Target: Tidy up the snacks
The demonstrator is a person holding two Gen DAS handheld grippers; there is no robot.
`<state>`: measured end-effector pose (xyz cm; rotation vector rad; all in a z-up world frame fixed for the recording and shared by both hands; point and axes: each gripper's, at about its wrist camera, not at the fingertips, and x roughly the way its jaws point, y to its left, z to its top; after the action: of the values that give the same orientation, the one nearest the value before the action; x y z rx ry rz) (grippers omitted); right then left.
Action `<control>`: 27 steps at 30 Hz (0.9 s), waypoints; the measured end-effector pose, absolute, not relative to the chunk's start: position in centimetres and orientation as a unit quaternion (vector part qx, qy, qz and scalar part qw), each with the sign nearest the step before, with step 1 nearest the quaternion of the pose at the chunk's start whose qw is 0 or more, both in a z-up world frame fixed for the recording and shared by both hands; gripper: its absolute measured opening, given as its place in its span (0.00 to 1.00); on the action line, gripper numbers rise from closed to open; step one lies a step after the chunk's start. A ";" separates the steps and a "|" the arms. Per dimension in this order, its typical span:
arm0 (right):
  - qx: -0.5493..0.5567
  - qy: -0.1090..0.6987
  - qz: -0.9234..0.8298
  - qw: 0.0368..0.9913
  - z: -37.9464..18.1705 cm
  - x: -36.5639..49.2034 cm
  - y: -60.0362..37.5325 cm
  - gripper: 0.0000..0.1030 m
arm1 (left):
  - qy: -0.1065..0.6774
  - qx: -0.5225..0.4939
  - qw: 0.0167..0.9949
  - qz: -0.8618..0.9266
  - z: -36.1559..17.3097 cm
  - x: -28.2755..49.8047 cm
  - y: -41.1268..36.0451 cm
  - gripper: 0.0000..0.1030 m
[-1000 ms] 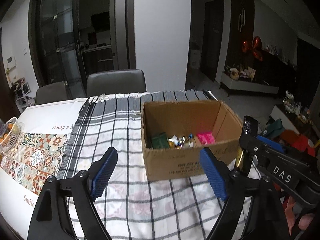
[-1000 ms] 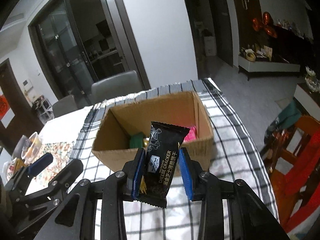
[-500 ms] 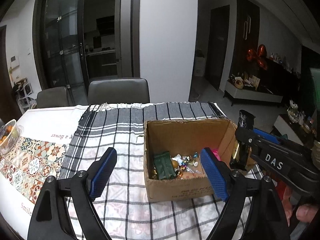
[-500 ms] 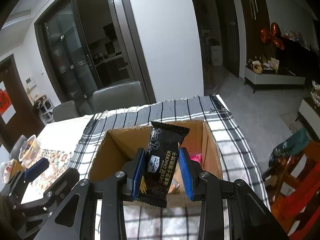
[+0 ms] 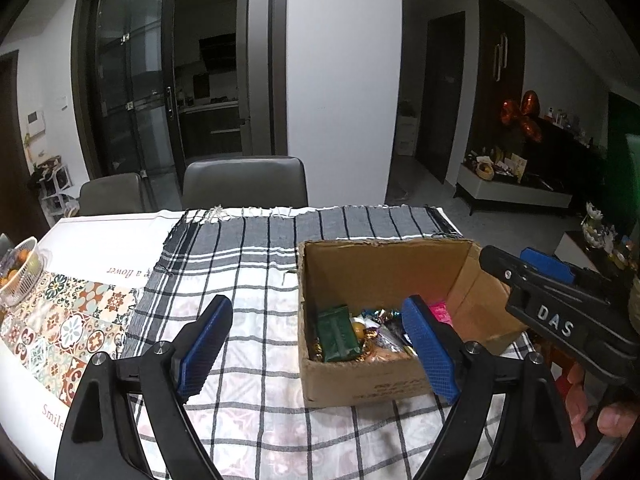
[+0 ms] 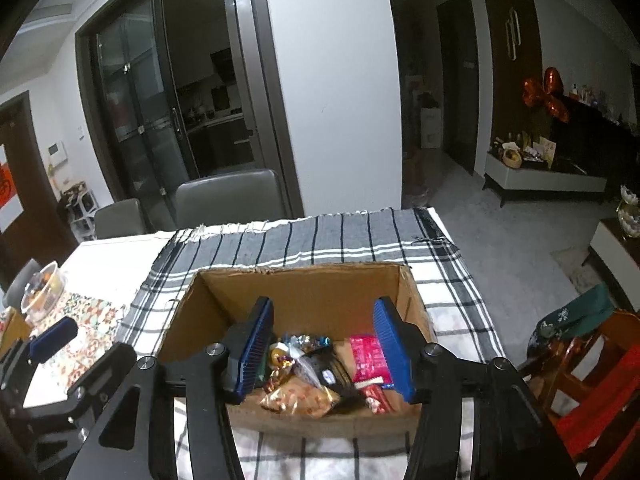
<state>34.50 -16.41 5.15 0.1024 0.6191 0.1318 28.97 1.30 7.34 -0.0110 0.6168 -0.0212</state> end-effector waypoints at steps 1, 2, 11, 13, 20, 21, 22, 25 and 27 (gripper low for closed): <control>0.054 0.301 0.068 0.950 5.2 33.7 -16.6 0.52 | 0.301 -0.004 0.953 -0.013 7.4 28.5 1.2 0.85; 0.056 0.296 0.069 0.951 5.3 33.1 -16.8 0.53 | 0.300 -0.003 0.954 -0.014 7.6 28.2 1.2 0.85; 0.052 0.263 0.046 0.962 6.1 26.5 -18.3 0.68 | 0.268 -0.003 0.963 -0.023 9.4 22.7 1.1 0.91; 0.049 0.248 0.030 0.967 6.4 24.5 -18.6 0.82 | 0.260 0.000 0.965 -0.028 9.7 21.5 1.0 0.93; 0.042 0.225 0.012 0.973 6.0 18.4 -19.7 0.82 | 0.230 0.022 0.972 -0.037 9.7 15.9 0.3 0.99; 0.041 0.224 0.011 0.974 5.9 17.7 -19.9 0.86 | 0.227 0.027 0.973 -0.040 9.7 15.4 0.1 0.99; 0.038 0.221 0.008 0.974 5.9 16.9 -19.9 0.88 | 0.224 0.031 0.973 -0.040 9.6 14.6 0.0 0.99; 0.024 0.210 0.004 0.977 5.7 14.7 -20.1 0.88 | 0.213 0.040 0.975 -0.043 9.5 12.6 -0.2 1.00; 0.015 0.209 -0.001 0.978 5.6 13.3 -20.2 0.88 | 0.210 0.043 0.976 -0.042 9.3 11.5 -0.2 1.00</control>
<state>13.29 -20.19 5.56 0.0299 0.4205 -0.0022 11.53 -0.17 9.27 0.0875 0.4225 -0.0853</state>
